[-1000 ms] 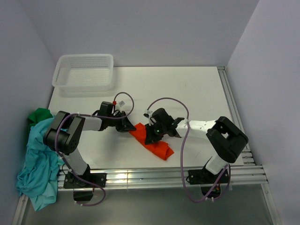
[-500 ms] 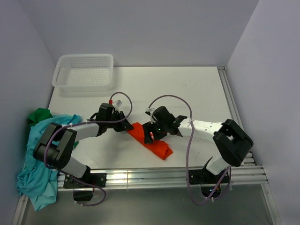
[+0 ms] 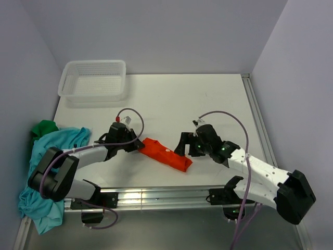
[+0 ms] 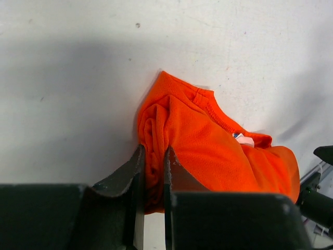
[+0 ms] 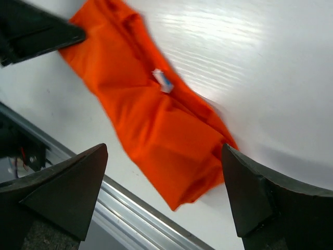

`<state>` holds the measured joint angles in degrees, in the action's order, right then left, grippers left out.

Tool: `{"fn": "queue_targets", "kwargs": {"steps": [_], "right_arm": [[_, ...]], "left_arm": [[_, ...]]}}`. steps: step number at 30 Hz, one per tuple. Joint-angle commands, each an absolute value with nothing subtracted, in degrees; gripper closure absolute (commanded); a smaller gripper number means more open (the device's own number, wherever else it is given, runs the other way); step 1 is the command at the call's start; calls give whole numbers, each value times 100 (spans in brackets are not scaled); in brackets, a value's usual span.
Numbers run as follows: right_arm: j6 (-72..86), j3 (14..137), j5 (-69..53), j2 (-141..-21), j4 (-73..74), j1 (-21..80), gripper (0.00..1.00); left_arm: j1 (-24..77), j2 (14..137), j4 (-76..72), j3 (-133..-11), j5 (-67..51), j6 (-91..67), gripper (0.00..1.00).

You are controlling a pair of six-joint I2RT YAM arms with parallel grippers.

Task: Roll the t-shirts
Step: Roll the tshirt, then place the rolled tshirt into the container

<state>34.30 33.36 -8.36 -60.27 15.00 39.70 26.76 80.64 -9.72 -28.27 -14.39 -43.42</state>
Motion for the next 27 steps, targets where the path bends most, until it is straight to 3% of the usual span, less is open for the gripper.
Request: {"fn": "queue_targets", "kwargs": {"steps": [1, 11, 21, 27], "right_arm": [[4411, 2752, -896, -5415, 1293, 3622, 3], [5413, 1742, -1265, -5274, 362, 3463, 2], [5669, 1398, -1335, -5466, -534, 3472, 1], [5739, 1354, -1152, -5757, -712, 3542, 14]], "left_arm": [[2795, 7630, -1142, -2506, -827, -4684, 100], [2979, 6592, -967, -2031, -114, -5019, 100], [3059, 6706, -1028, -1907, -26, -5071, 100], [3103, 6838, -958, -2004, -35, -5071, 100]]}}
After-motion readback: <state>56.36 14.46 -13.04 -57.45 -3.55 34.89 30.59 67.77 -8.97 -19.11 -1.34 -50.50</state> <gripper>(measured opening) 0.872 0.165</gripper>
